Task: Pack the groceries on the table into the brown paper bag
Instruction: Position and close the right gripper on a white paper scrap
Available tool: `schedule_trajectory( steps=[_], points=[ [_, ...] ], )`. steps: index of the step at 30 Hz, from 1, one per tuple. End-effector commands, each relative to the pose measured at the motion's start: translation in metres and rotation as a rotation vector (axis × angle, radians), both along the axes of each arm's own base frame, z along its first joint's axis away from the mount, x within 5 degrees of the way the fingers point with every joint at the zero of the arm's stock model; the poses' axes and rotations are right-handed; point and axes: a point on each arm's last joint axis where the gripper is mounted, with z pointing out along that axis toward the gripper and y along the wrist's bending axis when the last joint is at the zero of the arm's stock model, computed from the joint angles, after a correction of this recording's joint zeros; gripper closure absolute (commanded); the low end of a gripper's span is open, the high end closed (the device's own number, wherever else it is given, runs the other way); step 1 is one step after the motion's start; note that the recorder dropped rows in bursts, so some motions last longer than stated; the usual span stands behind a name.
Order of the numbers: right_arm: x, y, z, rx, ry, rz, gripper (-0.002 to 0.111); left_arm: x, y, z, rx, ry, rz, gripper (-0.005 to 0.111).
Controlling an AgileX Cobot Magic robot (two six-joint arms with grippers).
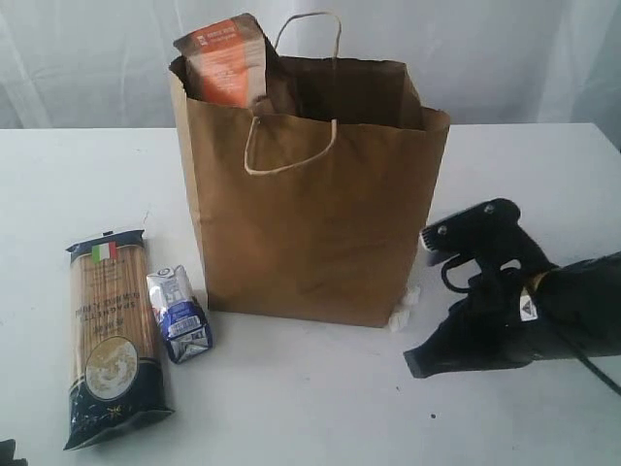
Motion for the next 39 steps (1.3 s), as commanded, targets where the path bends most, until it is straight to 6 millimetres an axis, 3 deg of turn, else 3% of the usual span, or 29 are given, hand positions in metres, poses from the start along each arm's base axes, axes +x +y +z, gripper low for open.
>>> schedule_trajectory(
  steps=[1, 6, 9, 11, 16, 20, 23, 29, 39],
  points=[
    [-0.008, -0.006, 0.022, 0.063, -0.072, -0.026, 0.108, -0.001, 0.0, -0.001, -0.001, 0.005, -0.007, 0.085],
    [-0.014, -0.009, 0.034, 0.09, -0.113, -0.029, 0.108, -0.001, 0.0, -0.001, -0.001, 0.005, -0.007, 0.085],
    [-0.013, -0.009, 0.029, 0.042, -0.098, 0.004, 0.108, -0.001, 0.0, -0.001, -0.001, 0.005, -0.007, 0.085],
    [-0.006, -0.006, 0.023, 0.004, -0.132, 0.058, 0.1, -0.001, 0.0, -0.001, -0.001, 0.005, -0.007, 0.085],
    [0.011, 0.007, -0.008, -0.044, -0.282, 0.235, 0.046, -0.001, 0.0, -0.001, -0.001, 0.005, -0.007, 0.085],
    [0.003, 0.01, -0.038, 0.065, -0.319, 0.248, 0.046, -0.001, 0.0, -0.001, -0.001, 0.005, -0.007, 0.085],
    [0.0, 0.002, -0.059, -0.005, -0.295, 0.292, 0.046, -0.001, 0.0, -0.001, -0.001, 0.005, -0.007, 0.085],
    [0.008, -0.008, -0.067, -0.007, -0.304, 0.253, 0.046, -0.001, 0.0, -0.001, -0.001, 0.005, -0.007, 0.085],
    [0.014, -0.005, -0.085, 0.044, -0.237, 0.197, 0.046, -0.001, 0.0, -0.001, -0.001, 0.005, -0.007, 0.085]
  ],
)
